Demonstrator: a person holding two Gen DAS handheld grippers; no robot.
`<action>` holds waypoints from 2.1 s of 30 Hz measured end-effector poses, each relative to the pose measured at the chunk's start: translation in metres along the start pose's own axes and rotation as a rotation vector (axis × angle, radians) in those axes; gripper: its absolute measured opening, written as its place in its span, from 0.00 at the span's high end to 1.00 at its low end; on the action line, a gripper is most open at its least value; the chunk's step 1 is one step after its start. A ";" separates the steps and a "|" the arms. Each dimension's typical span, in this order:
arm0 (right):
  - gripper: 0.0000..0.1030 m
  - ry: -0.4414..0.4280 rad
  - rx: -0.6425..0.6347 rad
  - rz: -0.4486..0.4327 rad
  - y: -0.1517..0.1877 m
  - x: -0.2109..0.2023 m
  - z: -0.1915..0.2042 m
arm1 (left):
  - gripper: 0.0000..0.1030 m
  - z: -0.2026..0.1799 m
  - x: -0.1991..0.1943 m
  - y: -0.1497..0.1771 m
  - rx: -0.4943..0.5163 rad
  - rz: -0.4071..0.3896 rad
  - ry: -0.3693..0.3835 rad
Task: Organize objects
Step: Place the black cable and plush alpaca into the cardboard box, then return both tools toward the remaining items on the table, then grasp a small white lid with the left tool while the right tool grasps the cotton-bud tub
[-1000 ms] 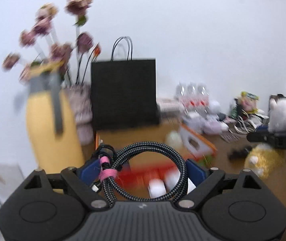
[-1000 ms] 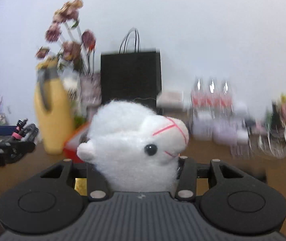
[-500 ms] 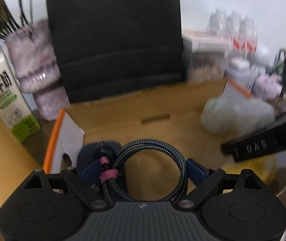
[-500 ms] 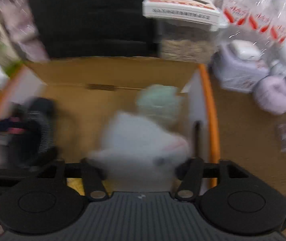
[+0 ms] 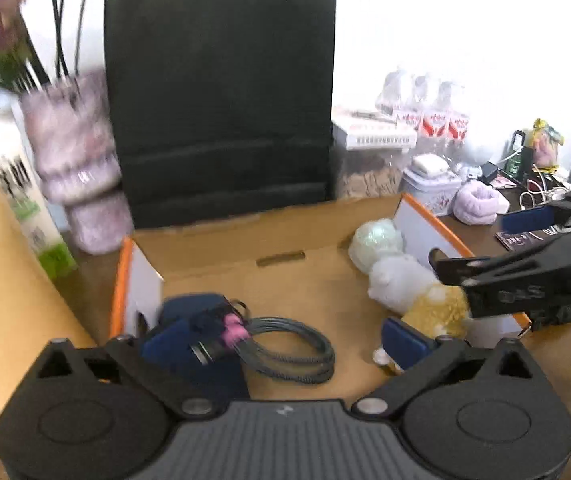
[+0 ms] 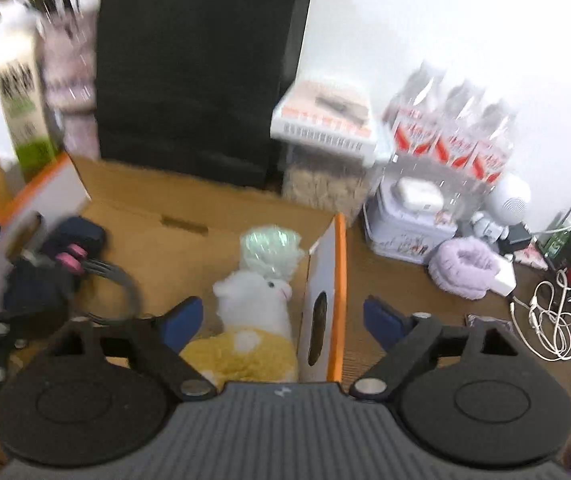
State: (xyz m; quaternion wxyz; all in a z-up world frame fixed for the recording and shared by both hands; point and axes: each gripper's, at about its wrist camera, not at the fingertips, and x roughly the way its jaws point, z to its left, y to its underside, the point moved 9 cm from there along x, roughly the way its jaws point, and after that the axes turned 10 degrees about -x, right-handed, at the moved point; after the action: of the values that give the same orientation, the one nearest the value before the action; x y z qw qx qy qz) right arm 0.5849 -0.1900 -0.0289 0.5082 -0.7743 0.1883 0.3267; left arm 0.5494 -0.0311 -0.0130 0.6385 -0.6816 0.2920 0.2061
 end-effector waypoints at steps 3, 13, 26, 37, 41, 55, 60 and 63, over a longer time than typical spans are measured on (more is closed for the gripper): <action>0.08 -0.004 0.011 -0.057 -0.001 -0.036 0.001 | 0.00 0.000 -0.021 -0.004 -0.012 -0.015 -0.028; 0.00 -0.144 0.109 -0.252 0.077 -0.158 0.017 | 0.00 -0.009 -0.181 0.064 -0.020 -0.211 0.053; 0.00 -0.084 0.290 -0.205 0.300 -0.270 0.062 | 0.00 0.015 -0.274 0.276 -0.145 -0.125 -0.085; 0.00 -0.132 0.204 -0.288 0.277 -0.288 0.097 | 0.00 0.033 -0.284 0.273 -0.196 -0.180 -0.111; 0.00 -0.123 0.198 -0.253 0.276 -0.270 0.100 | 0.01 0.041 -0.266 0.273 -0.235 -0.149 -0.095; 0.03 -0.099 0.088 -0.315 0.203 -0.214 0.107 | 0.15 0.055 -0.168 0.213 -0.129 -0.161 -0.133; 0.06 -0.128 0.061 -0.272 0.196 -0.183 0.123 | 0.24 0.079 -0.140 0.241 -0.225 -0.043 -0.175; 0.06 -0.157 0.055 -0.249 0.197 -0.169 0.133 | 0.22 0.072 -0.151 0.260 -0.168 -0.058 -0.210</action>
State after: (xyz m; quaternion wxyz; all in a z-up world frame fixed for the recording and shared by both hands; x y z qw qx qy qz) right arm 0.2992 -0.1570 -0.0773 0.5788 -0.7496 0.0596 0.3154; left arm 0.2710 0.0565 -0.1165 0.6121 -0.7154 0.1853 0.2814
